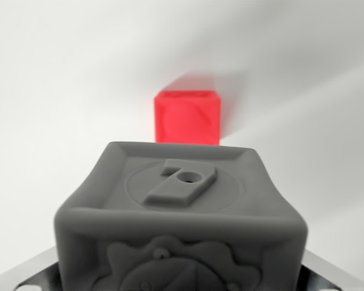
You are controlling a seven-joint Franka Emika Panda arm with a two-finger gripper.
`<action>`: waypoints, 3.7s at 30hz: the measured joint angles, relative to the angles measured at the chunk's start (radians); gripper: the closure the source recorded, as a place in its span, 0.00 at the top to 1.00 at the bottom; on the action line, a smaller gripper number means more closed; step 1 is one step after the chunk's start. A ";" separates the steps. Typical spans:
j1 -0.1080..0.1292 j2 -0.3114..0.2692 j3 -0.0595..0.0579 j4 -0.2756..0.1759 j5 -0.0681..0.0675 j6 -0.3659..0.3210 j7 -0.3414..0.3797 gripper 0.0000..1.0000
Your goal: Destack cube
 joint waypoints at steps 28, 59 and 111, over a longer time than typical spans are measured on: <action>-0.029 0.017 -0.049 -0.053 -0.001 0.065 -0.030 0.00; -0.072 0.081 -0.116 -0.107 -0.003 0.182 -0.083 0.00; -0.184 0.252 -0.186 -0.133 0.074 0.375 -0.244 0.00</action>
